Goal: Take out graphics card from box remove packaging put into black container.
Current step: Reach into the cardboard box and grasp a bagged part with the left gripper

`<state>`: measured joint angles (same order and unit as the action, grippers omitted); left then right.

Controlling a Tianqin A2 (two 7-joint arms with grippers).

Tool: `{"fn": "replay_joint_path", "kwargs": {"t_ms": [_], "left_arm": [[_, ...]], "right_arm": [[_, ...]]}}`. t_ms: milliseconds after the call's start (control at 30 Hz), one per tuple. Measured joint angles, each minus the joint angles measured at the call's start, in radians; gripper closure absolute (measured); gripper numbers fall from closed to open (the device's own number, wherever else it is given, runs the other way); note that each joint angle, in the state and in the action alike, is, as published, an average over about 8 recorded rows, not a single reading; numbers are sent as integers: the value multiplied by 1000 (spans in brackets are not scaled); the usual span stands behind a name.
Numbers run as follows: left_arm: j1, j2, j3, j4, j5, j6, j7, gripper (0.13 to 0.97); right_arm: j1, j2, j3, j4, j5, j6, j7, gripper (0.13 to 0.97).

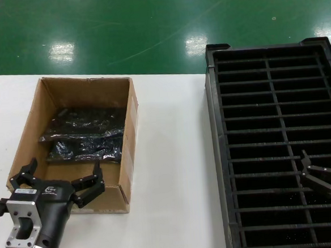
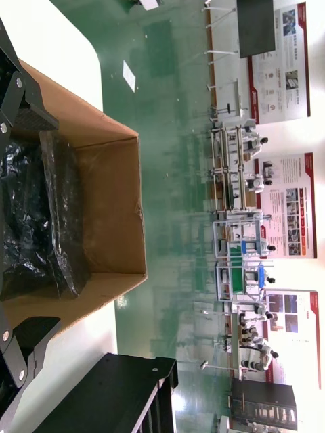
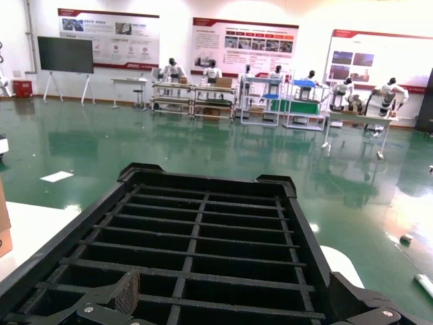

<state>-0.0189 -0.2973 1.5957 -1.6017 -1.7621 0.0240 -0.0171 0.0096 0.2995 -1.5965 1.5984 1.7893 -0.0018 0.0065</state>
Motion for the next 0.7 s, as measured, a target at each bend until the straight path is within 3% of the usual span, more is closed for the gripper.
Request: {"fn": "replay_joint_path", "kwargs": {"t_ms": [700], "left_arm": [[0, 0, 0, 0, 0, 0, 0, 132]], "right_arm": [[0, 0, 0, 0, 0, 0, 0, 129]]}}
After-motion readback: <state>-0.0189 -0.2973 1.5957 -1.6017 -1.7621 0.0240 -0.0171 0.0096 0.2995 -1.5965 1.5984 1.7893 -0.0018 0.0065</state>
